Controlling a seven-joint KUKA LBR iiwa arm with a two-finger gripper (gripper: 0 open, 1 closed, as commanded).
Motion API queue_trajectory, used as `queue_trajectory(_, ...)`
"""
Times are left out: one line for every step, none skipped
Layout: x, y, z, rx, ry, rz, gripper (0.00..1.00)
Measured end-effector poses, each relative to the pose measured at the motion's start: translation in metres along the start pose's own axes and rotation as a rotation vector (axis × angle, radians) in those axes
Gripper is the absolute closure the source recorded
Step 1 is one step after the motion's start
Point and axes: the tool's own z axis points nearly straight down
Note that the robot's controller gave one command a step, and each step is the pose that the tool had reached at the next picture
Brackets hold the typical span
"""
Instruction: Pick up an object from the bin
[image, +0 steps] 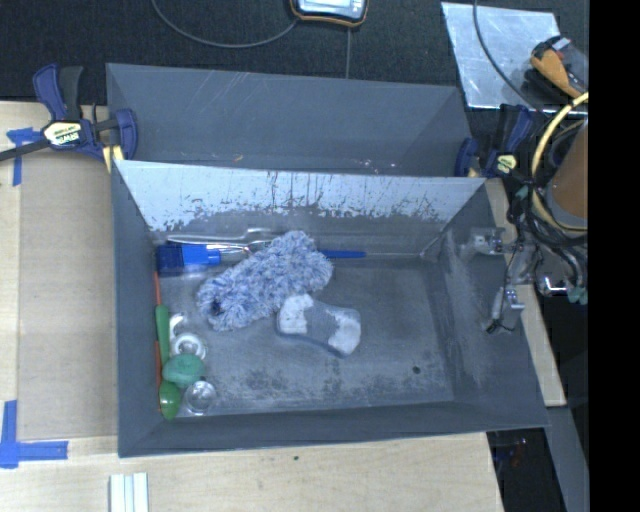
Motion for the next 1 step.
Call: queue_trajectory(-0.001,0.0012,-0.0044,0.001,-0.007,-0.004,0.0)
